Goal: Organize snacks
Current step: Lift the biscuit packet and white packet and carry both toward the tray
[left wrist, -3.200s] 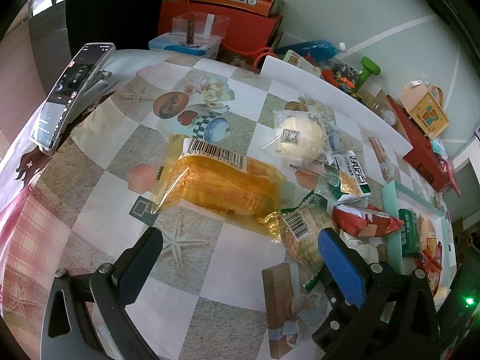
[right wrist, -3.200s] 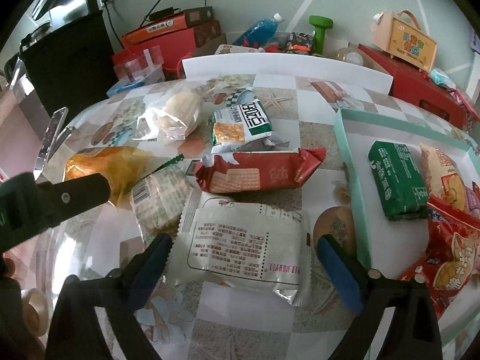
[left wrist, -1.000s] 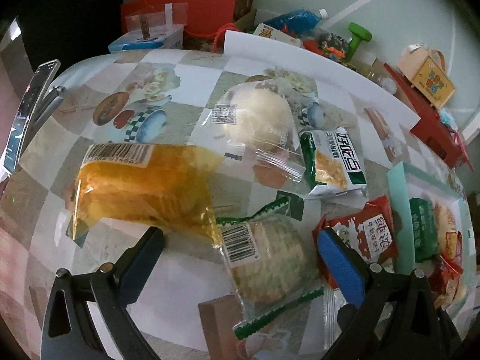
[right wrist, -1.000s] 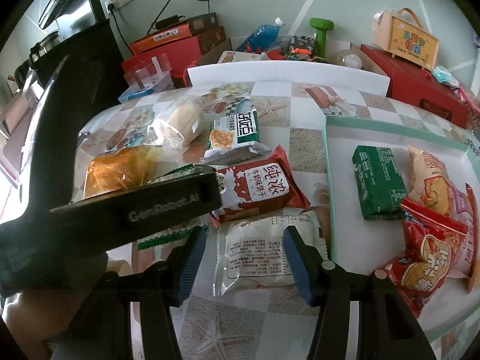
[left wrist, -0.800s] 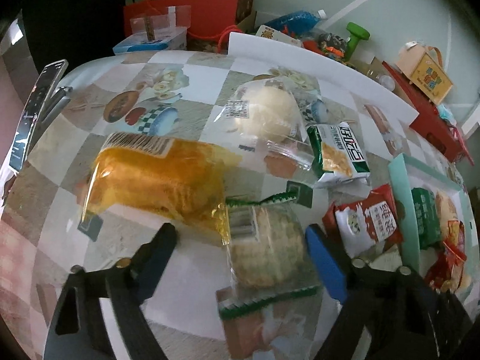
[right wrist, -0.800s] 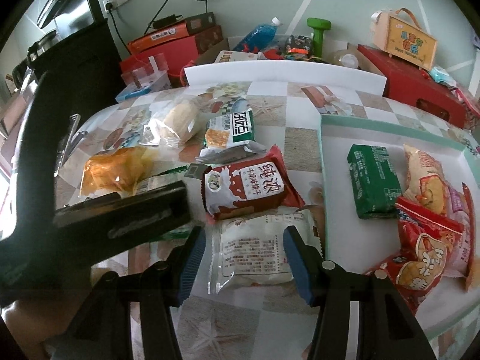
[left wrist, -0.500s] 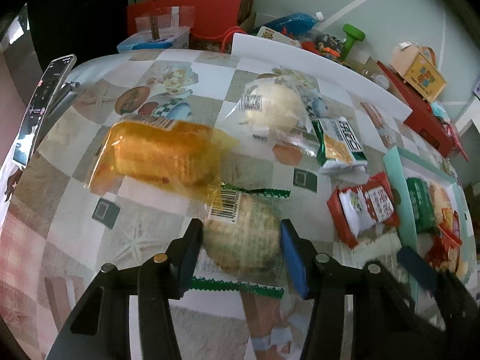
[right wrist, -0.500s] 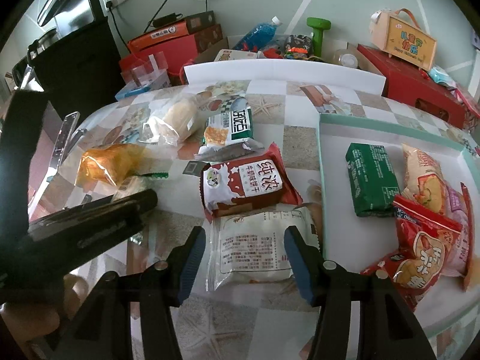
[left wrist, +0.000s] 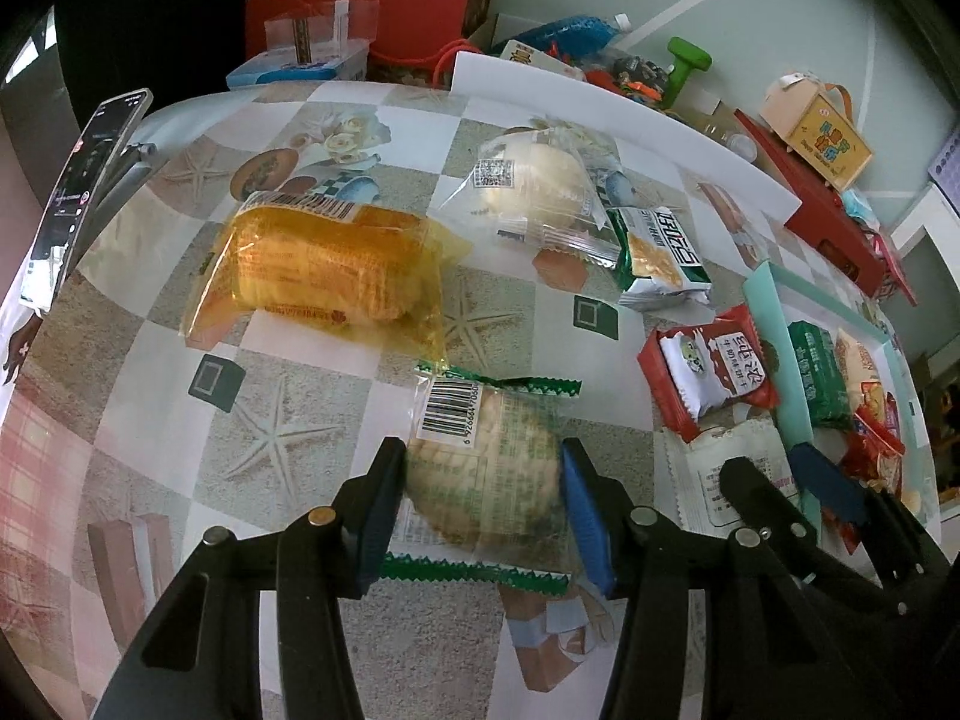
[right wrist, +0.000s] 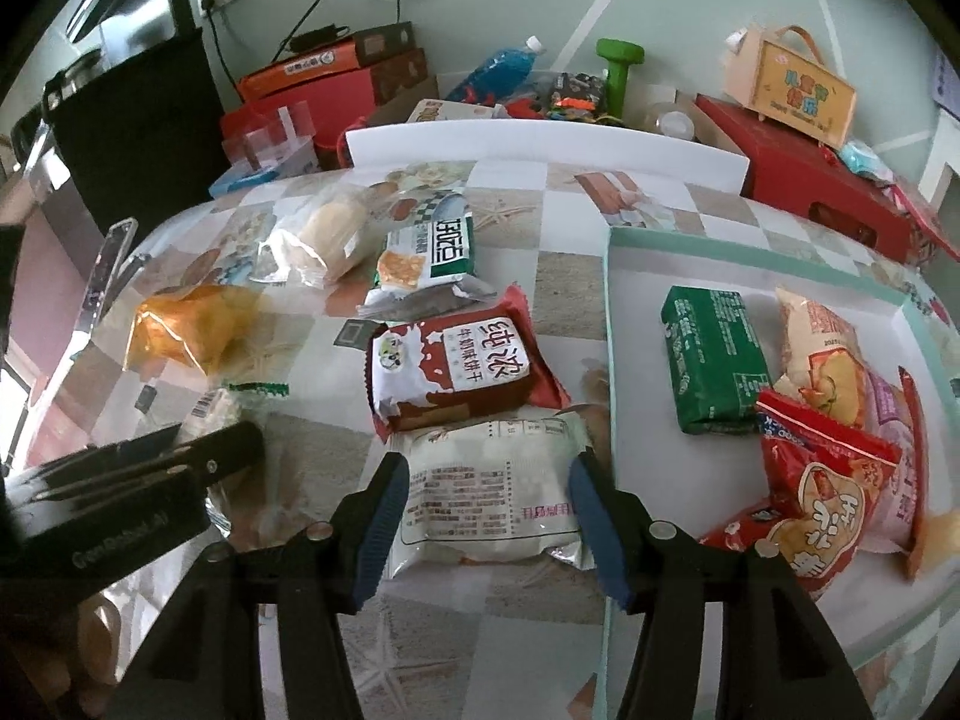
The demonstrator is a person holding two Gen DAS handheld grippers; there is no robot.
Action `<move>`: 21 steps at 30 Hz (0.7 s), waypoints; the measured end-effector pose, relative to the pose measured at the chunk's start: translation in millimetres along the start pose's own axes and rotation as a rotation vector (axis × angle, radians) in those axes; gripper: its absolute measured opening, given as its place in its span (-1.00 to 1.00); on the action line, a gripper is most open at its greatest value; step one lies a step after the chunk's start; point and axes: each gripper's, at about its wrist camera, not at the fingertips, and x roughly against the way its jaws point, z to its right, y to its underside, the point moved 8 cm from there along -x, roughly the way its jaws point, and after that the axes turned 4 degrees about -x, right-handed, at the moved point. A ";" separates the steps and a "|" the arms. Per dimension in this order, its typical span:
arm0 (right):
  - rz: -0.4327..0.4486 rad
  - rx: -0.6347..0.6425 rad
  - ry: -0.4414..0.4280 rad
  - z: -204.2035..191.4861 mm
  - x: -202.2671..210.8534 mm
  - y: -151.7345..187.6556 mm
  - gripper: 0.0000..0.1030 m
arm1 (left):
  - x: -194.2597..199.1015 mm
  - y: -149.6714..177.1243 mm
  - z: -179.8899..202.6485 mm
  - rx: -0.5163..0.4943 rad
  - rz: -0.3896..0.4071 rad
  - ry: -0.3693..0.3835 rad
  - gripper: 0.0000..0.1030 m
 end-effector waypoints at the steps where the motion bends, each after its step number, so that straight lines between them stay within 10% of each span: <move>1: 0.000 0.007 0.000 -1.7 -0.6 0.4 0.22 | -0.2 0.0 -0.1 0.000 0.000 0.002 0.03; 21: -0.041 0.058 -0.119 -32.8 -4.1 10.2 0.43 | 1.6 -0.7 -6.5 0.029 0.007 0.014 0.03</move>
